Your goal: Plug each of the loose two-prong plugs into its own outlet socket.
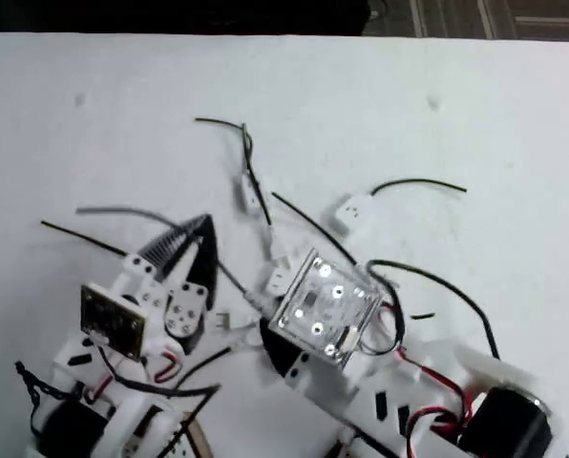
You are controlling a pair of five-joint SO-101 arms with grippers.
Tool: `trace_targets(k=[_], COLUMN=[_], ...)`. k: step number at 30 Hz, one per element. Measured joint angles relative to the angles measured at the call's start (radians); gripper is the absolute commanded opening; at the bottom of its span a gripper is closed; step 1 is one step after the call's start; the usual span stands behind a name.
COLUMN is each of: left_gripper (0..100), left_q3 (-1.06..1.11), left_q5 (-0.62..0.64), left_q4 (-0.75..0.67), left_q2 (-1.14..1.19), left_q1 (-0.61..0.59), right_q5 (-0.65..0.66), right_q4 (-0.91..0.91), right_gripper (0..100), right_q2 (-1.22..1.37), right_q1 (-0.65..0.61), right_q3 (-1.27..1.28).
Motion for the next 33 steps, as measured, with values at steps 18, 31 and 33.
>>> trace_targets(k=[18, 31, 33], left_gripper=[2, 2, 2], left_q3=[-0.003, -0.009, -0.009], left_q5=[0.0, -0.054, -0.06], left_q4=[0.015, 0.086, 0.086], left_q2=[0.0, -0.002, -0.002], left_q1=[0.207, 0.224, 0.224], right_q5=[-0.006, -0.006, -0.006], right_q4=[-0.11, -0.281, -0.282], right_gripper=[1.8, 1.8, 1.8], right_q2=[0.008, 0.017, 0.017], right_q1=[-0.029, 0.052, 0.054], right_q3=[0.311, 0.439, 0.439])
